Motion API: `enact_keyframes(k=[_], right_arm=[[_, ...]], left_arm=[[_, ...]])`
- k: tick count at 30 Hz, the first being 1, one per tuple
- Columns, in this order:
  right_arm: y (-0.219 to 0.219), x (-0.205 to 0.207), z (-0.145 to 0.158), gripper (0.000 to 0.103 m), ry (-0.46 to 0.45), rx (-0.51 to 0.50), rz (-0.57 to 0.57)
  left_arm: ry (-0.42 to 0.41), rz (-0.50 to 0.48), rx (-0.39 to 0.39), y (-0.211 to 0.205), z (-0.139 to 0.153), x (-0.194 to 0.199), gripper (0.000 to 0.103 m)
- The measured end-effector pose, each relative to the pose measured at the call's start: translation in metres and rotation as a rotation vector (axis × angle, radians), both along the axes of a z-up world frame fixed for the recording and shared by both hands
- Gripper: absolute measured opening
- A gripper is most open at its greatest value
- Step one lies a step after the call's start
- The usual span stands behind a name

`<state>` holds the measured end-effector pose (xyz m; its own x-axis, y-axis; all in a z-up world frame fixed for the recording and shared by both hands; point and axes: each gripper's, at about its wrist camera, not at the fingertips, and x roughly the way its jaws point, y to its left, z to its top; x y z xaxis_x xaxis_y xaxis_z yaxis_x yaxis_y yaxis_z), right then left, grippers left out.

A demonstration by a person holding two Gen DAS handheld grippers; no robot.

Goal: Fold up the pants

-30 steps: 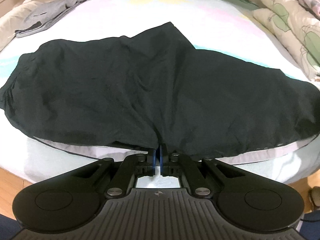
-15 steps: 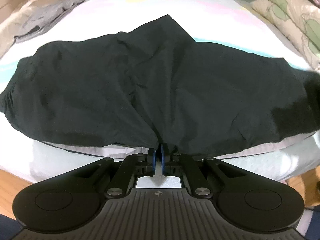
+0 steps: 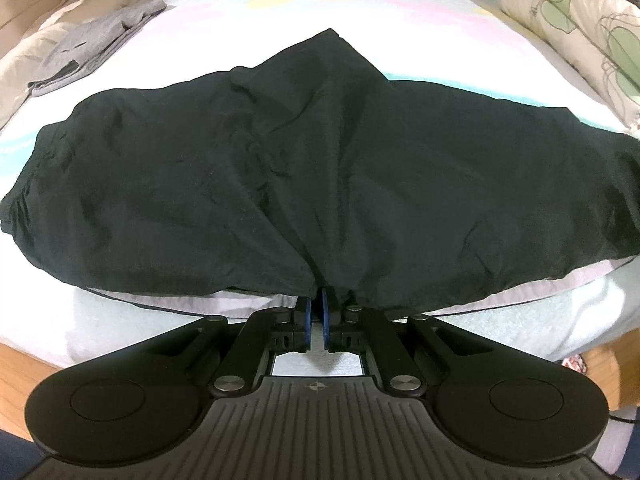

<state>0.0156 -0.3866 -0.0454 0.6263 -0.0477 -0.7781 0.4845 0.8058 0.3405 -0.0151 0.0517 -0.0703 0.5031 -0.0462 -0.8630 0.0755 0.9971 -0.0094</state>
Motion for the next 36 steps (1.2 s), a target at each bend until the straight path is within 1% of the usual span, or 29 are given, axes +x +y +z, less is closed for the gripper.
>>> enact_keyframes(k=[1, 2, 4, 5, 7, 8, 9, 11, 12, 14, 17, 19, 21, 24, 26, 27, 28, 30, 31, 32, 34, 36], right_arm=[[-0.005, -0.002, 0.004, 0.08, -0.013, 0.014, -0.024], [-0.01, -0.002, 0.005, 0.08, -0.007, 0.016, -0.04], [-0.015, 0.0, 0.002, 0.079, 0.019, -0.009, -0.073], [-0.015, 0.002, -0.001, 0.078, 0.046, -0.036, -0.089], [-0.008, 0.008, -0.01, 0.077, 0.146, -0.128, -0.103], [-0.007, 0.01, -0.011, 0.077, 0.182, -0.169, -0.105], [-0.003, 0.011, -0.012, 0.076, 0.206, -0.206, -0.1], [0.003, 0.01, -0.008, 0.078, 0.213, -0.239, -0.088], [0.005, 0.008, -0.004, 0.08, 0.209, -0.249, -0.092], [0.008, 0.003, 0.007, 0.08, 0.174, -0.276, -0.11], [0.013, 0.002, 0.025, 0.083, 0.093, -0.338, -0.13], [0.016, 0.003, 0.032, 0.084, 0.044, -0.379, -0.122], [0.027, 0.002, 0.039, 0.084, -0.01, -0.401, -0.078], [0.042, 0.005, 0.038, 0.084, -0.065, -0.387, 0.028], [0.055, 0.011, 0.033, 0.084, -0.057, -0.388, 0.107], [0.063, 0.013, 0.03, 0.084, -0.053, -0.396, 0.142], [0.069, 0.016, 0.025, 0.084, -0.048, -0.404, 0.172], [0.087, 0.018, 0.02, 0.083, -0.034, -0.435, 0.252], [0.093, 0.021, 0.015, 0.083, -0.027, -0.459, 0.274], [0.1, 0.02, 0.013, 0.083, -0.026, -0.479, 0.292], [0.1, 0.019, 0.013, 0.083, -0.023, -0.476, 0.309], [0.088, 0.017, 0.013, 0.083, -0.03, -0.461, 0.265]], left_arm=[[0.001, -0.004, 0.002, 0.0, 0.0, 0.0, 0.007], [0.002, -0.009, 0.004, 0.0, 0.001, -0.001, 0.007], [0.003, -0.017, 0.003, 0.001, 0.002, -0.002, 0.008], [0.006, -0.017, -0.001, 0.001, 0.002, -0.002, 0.008], [0.017, -0.016, -0.013, 0.004, 0.002, -0.004, 0.009], [0.024, -0.017, -0.021, 0.005, 0.002, -0.005, 0.009], [0.029, -0.024, -0.024, 0.006, 0.003, -0.006, 0.01], [0.029, -0.045, -0.02, 0.006, 0.007, -0.011, 0.01], [0.028, -0.059, -0.014, 0.004, 0.009, -0.013, 0.01], [0.028, -0.096, -0.007, 0.001, 0.015, -0.019, 0.01], [0.019, -0.138, -0.019, -0.002, 0.024, -0.029, 0.01], [0.007, -0.164, -0.03, -0.004, 0.031, -0.036, 0.01], [-0.029, -0.18, -0.042, -0.005, 0.041, -0.038, 0.01], [-0.093, -0.183, -0.019, -0.012, 0.054, -0.028, 0.011], [-0.133, -0.176, 0.003, -0.021, 0.06, -0.012, 0.014], [-0.147, -0.177, 0.011, -0.025, 0.061, -0.004, 0.022], [-0.163, -0.183, 0.02, -0.032, 0.062, 0.007, 0.025], [-0.189, -0.197, 0.054, -0.044, 0.059, 0.022, 0.025], [-0.194, -0.203, 0.075, -0.049, 0.056, 0.031, 0.025], [-0.189, -0.21, 0.091, -0.053, 0.05, 0.04, 0.025], [-0.14, -0.21, 0.111, -0.055, 0.036, 0.06, 0.025], [-0.069, -0.192, 0.136, -0.053, 0.019, 0.075, 0.025]])
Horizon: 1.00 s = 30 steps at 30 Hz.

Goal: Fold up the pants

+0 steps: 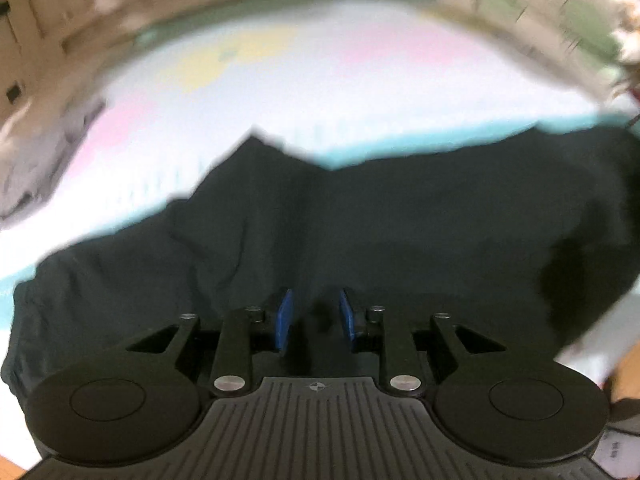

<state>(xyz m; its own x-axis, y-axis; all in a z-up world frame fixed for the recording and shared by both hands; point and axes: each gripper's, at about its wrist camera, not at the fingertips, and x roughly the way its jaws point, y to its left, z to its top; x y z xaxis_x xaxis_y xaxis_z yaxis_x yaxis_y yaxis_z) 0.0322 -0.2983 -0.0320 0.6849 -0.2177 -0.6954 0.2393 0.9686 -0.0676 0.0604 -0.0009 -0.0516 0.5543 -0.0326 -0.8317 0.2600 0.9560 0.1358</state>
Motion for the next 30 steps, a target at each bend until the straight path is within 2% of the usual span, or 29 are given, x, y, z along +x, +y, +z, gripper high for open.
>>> enact_keyframes(k=[2, 4, 6, 9, 13, 16, 17, 18, 19, 20, 25, 26, 27, 28, 29, 30], right_arm=[[-0.02, -0.004, -0.001, 0.084, -0.02, 0.032, -0.085], [-0.044, -0.009, -0.002, 0.085, -0.039, 0.084, -0.182], [-0.069, -0.014, -0.005, 0.086, -0.05, 0.147, -0.283], [-0.092, -0.019, -0.01, 0.088, -0.048, 0.188, -0.406], [-0.113, -0.018, -0.021, 0.089, -0.019, 0.315, -0.517], [-0.12, -0.011, -0.03, 0.088, 0.0, 0.362, -0.543], [-0.12, -0.008, -0.031, 0.077, 0.006, 0.36, -0.543], [-0.119, -0.005, -0.032, 0.039, 0.009, 0.348, -0.528], [-0.116, -0.002, -0.032, 0.015, 0.014, 0.324, -0.502], [-0.112, 0.002, -0.03, 0.011, 0.014, 0.288, -0.467], [-0.075, 0.008, -0.016, 0.013, -0.088, 0.011, -0.311], [-0.074, 0.011, -0.017, 0.023, -0.077, 0.001, -0.306], [-0.077, 0.014, -0.022, 0.052, -0.042, 0.018, -0.322], [-0.083, 0.019, -0.03, 0.067, 0.032, 0.04, -0.357], [-0.091, 0.021, -0.04, 0.079, 0.112, 0.073, -0.408], [-0.095, 0.016, -0.045, 0.076, 0.116, 0.102, -0.453]], left_arm=[[0.071, 0.05, 0.017, 0.008, -0.018, 0.01, 0.026], [0.048, 0.098, -0.047, 0.017, -0.019, 0.01, 0.028], [0.059, 0.105, -0.055, 0.017, -0.019, 0.013, 0.029], [0.059, 0.105, -0.058, 0.017, -0.019, 0.012, 0.029], [0.058, 0.115, -0.059, 0.013, -0.018, 0.013, 0.029], [0.056, 0.116, -0.06, 0.017, -0.019, 0.014, 0.029], [0.057, 0.118, -0.064, 0.018, -0.019, 0.014, 0.029], [0.058, 0.119, -0.069, 0.019, -0.019, 0.014, 0.029], [0.058, 0.12, -0.07, 0.019, -0.019, 0.014, 0.029], [0.058, 0.119, -0.069, 0.02, -0.019, 0.013, 0.029], [0.057, 0.117, -0.064, 0.019, -0.018, 0.013, 0.029], [0.055, 0.114, -0.062, 0.019, -0.018, 0.013, 0.029], [0.054, 0.111, -0.062, 0.019, -0.019, 0.012, 0.029], [0.053, 0.109, -0.064, 0.02, -0.019, 0.012, 0.029], [0.053, 0.108, -0.066, 0.02, -0.018, 0.012, 0.029], [0.054, 0.109, -0.07, 0.021, -0.018, 0.012, 0.03]])
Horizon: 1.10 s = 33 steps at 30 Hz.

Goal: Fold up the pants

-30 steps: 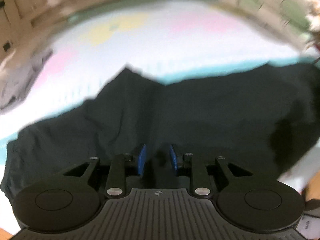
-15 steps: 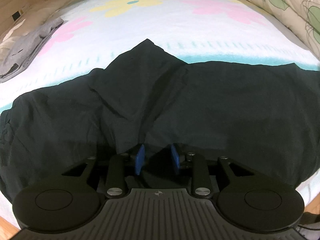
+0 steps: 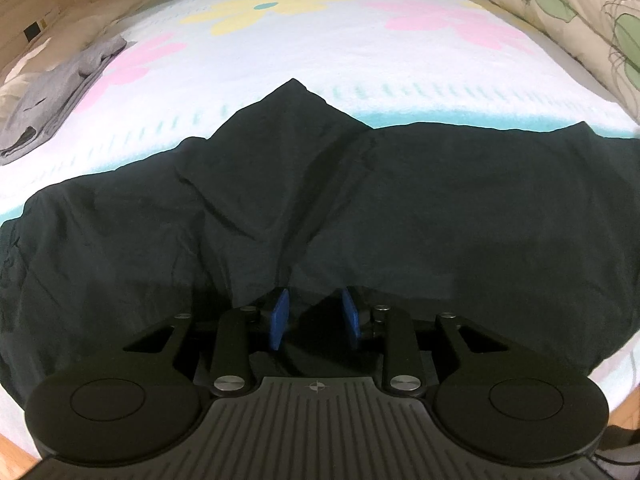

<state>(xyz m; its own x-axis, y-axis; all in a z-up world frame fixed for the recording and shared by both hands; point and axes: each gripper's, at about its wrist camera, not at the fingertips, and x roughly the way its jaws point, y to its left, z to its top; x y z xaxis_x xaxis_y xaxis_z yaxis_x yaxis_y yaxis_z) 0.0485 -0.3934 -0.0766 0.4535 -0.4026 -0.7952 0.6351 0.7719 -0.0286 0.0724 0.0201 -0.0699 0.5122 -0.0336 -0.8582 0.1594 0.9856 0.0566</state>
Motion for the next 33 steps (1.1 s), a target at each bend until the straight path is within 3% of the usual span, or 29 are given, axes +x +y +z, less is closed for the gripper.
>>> enact_keyframes(k=[7, 10, 12, 16, 19, 21, 28, 33], right_arm=[[0.003, -0.017, 0.02, 0.084, -0.161, 0.005, 0.003], [0.012, -0.007, 0.013, 0.073, -0.1, 0.003, 0.064], [0.027, 0.005, -0.001, 0.069, 0.054, -0.027, 0.174], [0.032, 0.003, 0.01, 0.069, 0.051, -0.078, 0.132], [0.041, -0.006, 0.03, 0.082, -0.049, -0.238, 0.103], [0.043, -0.008, 0.038, 0.082, -0.102, -0.267, 0.122], [0.055, 0.002, 0.044, 0.082, -0.168, -0.158, 0.23], [0.099, 0.013, 0.055, 0.082, -0.218, -0.045, 0.421]], left_arm=[[-0.006, -0.005, 0.011, -0.001, 0.001, -0.002, 0.03], [-0.008, -0.005, -0.003, 0.004, 0.001, -0.004, 0.03], [-0.013, -0.009, -0.002, 0.007, 0.0, -0.005, 0.031], [-0.015, -0.003, 0.005, 0.006, 0.001, -0.005, 0.031], [-0.015, -0.002, 0.022, 0.002, 0.002, -0.005, 0.031], [-0.014, -0.003, 0.021, 0.002, 0.007, -0.007, 0.031], [-0.094, 0.023, -0.038, 0.025, 0.041, -0.011, 0.031], [-0.101, 0.158, -0.021, 0.068, 0.046, 0.007, 0.031]])
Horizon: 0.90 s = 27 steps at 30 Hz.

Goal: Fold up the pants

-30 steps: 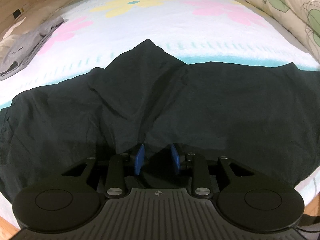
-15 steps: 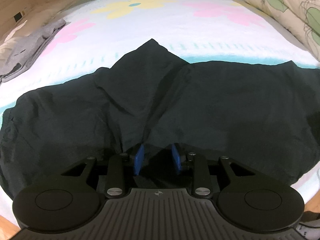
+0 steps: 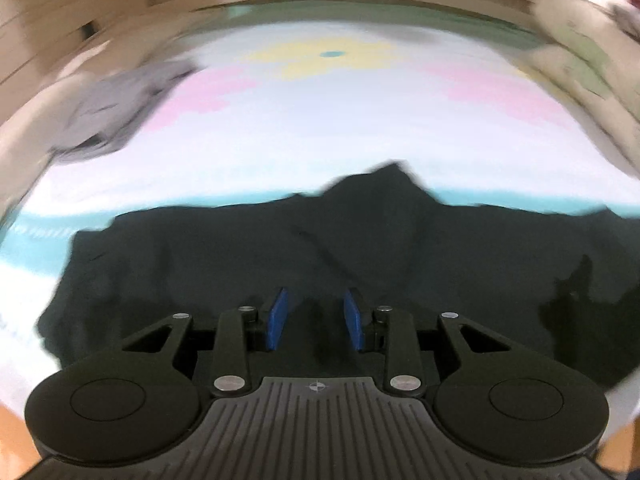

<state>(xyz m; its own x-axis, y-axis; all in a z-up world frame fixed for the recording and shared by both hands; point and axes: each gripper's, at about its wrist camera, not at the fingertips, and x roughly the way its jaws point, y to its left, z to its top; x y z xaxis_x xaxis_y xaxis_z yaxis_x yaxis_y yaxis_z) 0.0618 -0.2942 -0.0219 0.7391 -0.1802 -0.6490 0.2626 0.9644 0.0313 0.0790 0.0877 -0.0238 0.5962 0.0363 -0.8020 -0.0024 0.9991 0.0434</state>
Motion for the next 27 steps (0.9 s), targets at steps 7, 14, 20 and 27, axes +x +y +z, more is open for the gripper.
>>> enact_keyframes(k=[7, 14, 20, 27], right_arm=[[0.092, 0.02, 0.006, 0.082, -0.014, 0.035, 0.343], [0.181, 0.032, 0.008, 0.082, -0.007, 0.028, 0.599], [0.235, 0.059, 0.019, 0.082, 0.0, 0.054, 0.713], [0.252, 0.124, 0.002, 0.082, 0.125, 0.112, 0.721]], left_arm=[[0.083, 0.196, 0.04, 0.069, -0.037, 0.019, 0.031], [0.104, 0.152, 0.037, 0.09, -0.036, 0.016, 0.03], [0.045, 0.191, 0.032, 0.126, -0.007, 0.03, 0.031], [0.087, 0.214, 0.049, 0.172, -0.026, 0.062, 0.041]])
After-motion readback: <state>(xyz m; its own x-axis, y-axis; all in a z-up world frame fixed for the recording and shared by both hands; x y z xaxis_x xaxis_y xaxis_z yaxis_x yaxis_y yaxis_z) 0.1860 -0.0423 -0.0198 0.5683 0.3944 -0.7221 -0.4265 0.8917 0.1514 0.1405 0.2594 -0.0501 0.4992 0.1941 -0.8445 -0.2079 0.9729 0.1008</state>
